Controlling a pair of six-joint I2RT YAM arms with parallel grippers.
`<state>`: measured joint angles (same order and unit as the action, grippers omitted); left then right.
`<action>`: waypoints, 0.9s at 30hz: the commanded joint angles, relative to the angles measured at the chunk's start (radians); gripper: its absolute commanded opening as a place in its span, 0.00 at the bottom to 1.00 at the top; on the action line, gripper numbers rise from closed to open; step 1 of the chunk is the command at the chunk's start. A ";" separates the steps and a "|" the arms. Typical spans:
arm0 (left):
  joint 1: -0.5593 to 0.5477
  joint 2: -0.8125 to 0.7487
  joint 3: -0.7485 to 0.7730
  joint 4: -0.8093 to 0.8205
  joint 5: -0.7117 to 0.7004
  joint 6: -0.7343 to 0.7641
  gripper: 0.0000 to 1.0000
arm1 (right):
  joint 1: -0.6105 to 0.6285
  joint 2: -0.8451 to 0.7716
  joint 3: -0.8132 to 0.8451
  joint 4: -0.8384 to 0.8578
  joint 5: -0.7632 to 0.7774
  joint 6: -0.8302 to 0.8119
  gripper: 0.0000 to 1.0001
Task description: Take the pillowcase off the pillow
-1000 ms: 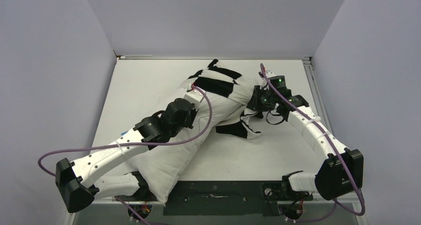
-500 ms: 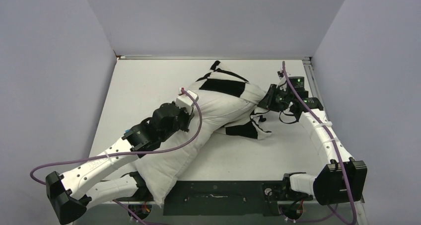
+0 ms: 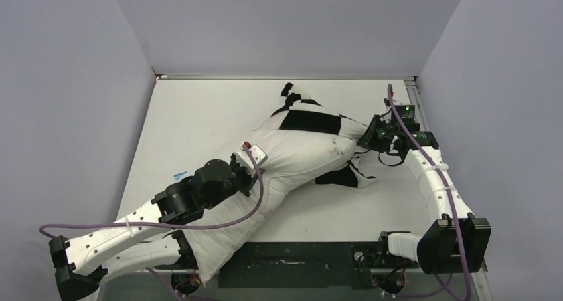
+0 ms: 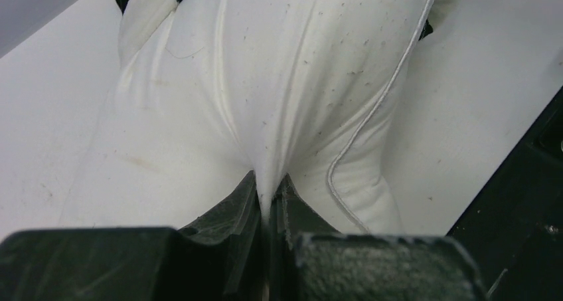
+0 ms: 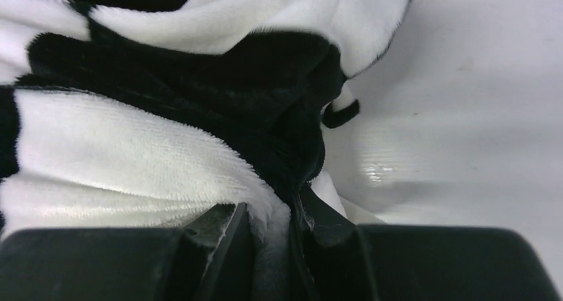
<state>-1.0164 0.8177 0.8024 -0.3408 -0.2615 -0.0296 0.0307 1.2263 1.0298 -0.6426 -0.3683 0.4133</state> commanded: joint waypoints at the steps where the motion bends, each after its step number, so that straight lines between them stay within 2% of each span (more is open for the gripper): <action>1: -0.030 -0.097 0.003 -0.045 -0.043 0.068 0.00 | -0.066 -0.019 0.026 0.054 0.296 0.005 0.05; 5: -0.031 -0.161 -0.020 -0.029 0.019 0.078 0.00 | -0.072 -0.014 0.063 0.054 0.329 0.028 0.05; 16: -0.029 -0.317 -0.026 0.030 -0.012 0.056 0.00 | -0.121 0.046 0.178 0.062 0.365 0.116 0.05; 21: -0.028 -0.330 0.021 0.039 -0.206 0.036 0.00 | -0.185 0.054 0.233 0.080 0.410 0.149 0.05; 27: -0.002 -0.220 0.101 0.049 -0.439 0.013 0.00 | -0.244 0.070 0.326 0.131 0.321 0.197 0.05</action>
<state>-1.0489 0.5495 0.7975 -0.3550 -0.4629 -0.0143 -0.1890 1.2907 1.2495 -0.6209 -0.0303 0.5617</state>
